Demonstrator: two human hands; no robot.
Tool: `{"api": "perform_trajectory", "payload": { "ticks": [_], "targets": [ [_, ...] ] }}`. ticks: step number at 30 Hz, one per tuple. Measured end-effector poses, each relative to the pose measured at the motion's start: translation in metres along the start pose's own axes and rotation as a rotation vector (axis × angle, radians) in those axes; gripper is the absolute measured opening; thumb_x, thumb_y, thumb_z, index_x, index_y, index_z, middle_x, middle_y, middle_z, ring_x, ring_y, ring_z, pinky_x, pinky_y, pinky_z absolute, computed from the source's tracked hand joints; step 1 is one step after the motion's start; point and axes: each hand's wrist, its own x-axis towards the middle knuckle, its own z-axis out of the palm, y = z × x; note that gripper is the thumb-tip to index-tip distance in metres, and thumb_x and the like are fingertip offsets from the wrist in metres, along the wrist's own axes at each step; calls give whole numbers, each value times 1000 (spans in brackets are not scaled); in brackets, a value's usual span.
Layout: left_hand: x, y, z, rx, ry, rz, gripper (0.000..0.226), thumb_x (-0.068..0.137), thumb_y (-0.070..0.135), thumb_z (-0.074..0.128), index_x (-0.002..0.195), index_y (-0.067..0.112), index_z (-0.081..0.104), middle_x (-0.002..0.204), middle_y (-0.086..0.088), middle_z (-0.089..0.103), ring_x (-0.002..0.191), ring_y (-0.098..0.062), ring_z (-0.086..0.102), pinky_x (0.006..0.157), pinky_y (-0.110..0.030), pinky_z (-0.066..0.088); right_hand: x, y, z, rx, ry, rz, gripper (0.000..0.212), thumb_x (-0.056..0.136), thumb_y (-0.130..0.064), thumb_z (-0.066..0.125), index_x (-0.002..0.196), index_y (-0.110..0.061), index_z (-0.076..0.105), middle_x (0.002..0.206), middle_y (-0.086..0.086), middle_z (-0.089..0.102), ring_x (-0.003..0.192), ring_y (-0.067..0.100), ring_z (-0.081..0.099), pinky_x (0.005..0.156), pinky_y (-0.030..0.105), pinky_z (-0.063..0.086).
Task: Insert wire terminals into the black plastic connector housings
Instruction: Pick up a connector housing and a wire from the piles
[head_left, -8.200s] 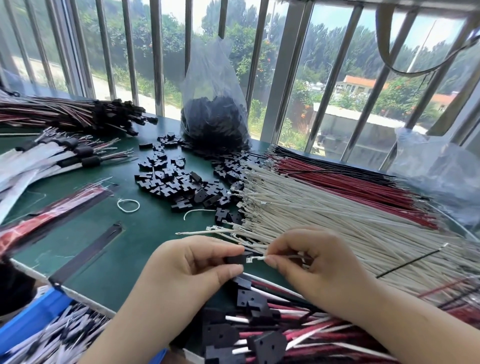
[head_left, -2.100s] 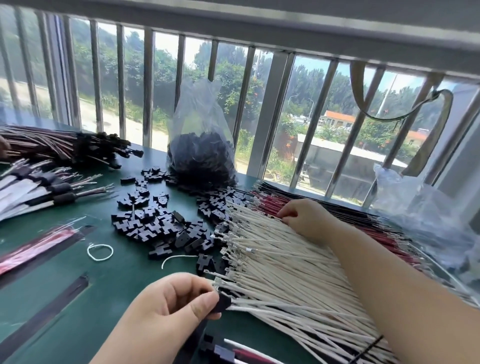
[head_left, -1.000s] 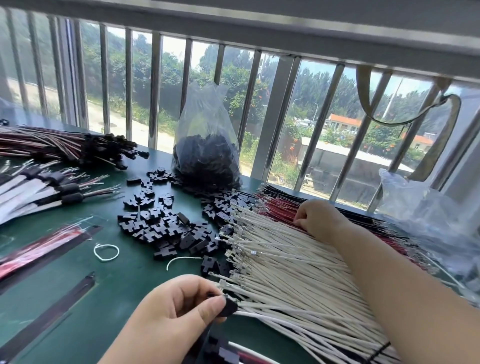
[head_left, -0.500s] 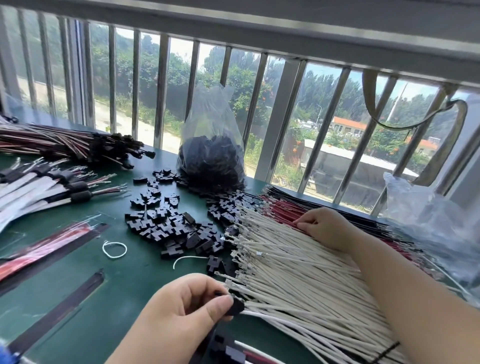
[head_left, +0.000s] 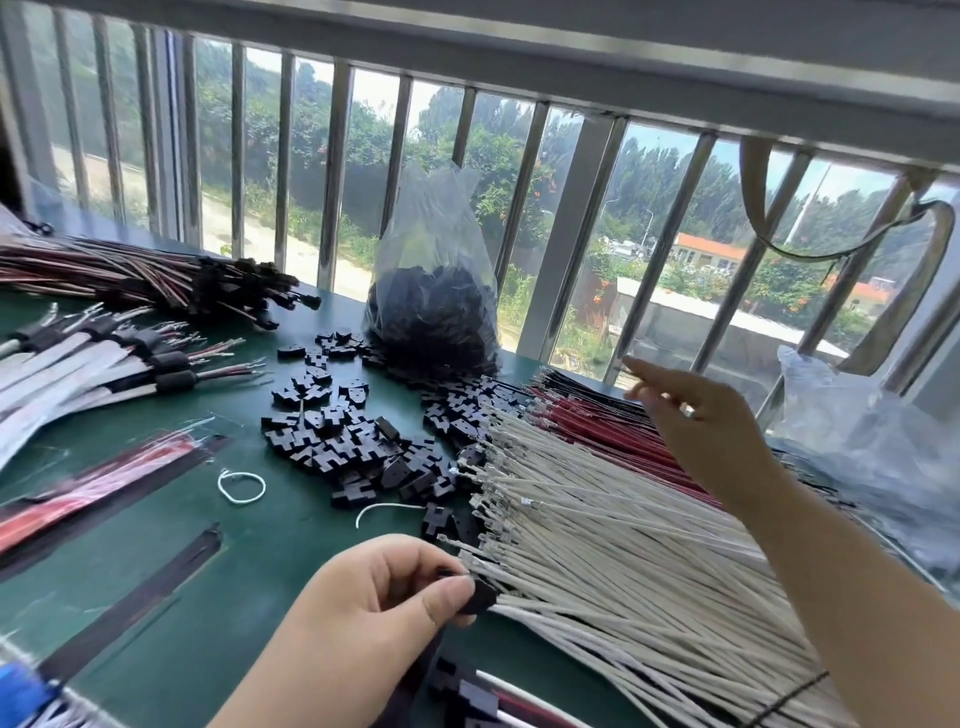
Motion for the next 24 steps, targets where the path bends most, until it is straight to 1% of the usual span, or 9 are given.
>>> {"api": "perform_trajectory", "payload": {
  "ticks": [1, 3, 7, 9, 11, 14, 16, 20, 24],
  "targets": [
    [0, 1, 0, -5, 6, 2, 18, 59, 33, 74, 77, 33, 72, 72, -1, 75, 70, -11, 70, 68, -15, 52, -7, -14, -7, 4, -90, -3, 15, 82, -48, 59, 94, -53, 68, 72, -15, 68, 47, 1, 46, 48, 14, 40],
    [-1, 2, 0, -34, 21, -11, 33, 46, 40, 73, 78, 32, 72, 73, -2, 75, 68, -10, 70, 68, -16, 52, -29, -40, -16, -30, -313, -40, 22, 66, -63, 56, 77, -50, 70, 64, -11, 65, 49, 0, 51, 48, 10, 42],
    [-1, -1, -1, -15, -3, -48, 36, 48, 35, 90, 79, 26, 74, 76, -8, 74, 66, -12, 64, 68, -23, 50, -76, -66, -8, 82, -664, -65, 12, 77, -45, 66, 87, -45, 72, 79, -14, 67, 61, 1, 58, 56, 12, 46],
    [-2, -3, 0, 3, -15, -46, 29, 53, 32, 82, 80, 27, 73, 75, -7, 74, 65, -10, 63, 66, -20, 50, -90, -69, -1, 158, -644, -60, 20, 81, -26, 71, 86, -45, 74, 84, -12, 69, 69, 9, 62, 62, 19, 51],
    [-2, -4, 0, -4, -27, -39, 25, 54, 30, 75, 79, 28, 73, 72, -5, 73, 64, -8, 63, 64, -17, 49, -95, -70, 4, 157, -581, -36, 25, 80, -20, 73, 81, -45, 74, 79, -16, 69, 67, 6, 60, 60, 17, 48],
    [-4, -1, 0, 5, -79, -18, 19, 63, 36, 82, 79, 31, 73, 73, -3, 74, 65, -8, 66, 65, -17, 50, -99, -75, 4, 156, -558, -19, 24, 78, -18, 75, 76, -42, 74, 69, -22, 67, 60, -7, 57, 54, 5, 40],
    [-4, 1, 1, 6, -113, -8, 17, 61, 33, 75, 77, 29, 73, 73, -5, 74, 64, -7, 66, 64, -15, 50, -101, -78, 2, 145, -577, -26, 21, 79, -18, 75, 73, -38, 73, 68, -22, 67, 57, -11, 55, 53, 1, 38],
    [-3, 2, 0, -41, -109, -18, 12, 71, 11, 69, 74, 21, 74, 70, -11, 74, 61, -8, 69, 56, -10, 49, -103, -81, 2, 93, -579, -41, 18, 82, -23, 71, 73, -39, 69, 75, -27, 64, 70, -9, 57, 65, 3, 40],
    [-3, 5, 0, -75, -99, -29, 15, 58, 19, 67, 69, 11, 73, 64, -14, 72, 57, -11, 69, 52, -11, 48, -105, -79, 5, 78, -547, -81, 17, 83, -25, 70, 78, -41, 68, 82, -29, 63, 79, -8, 56, 70, 4, 40]
  ]
}}
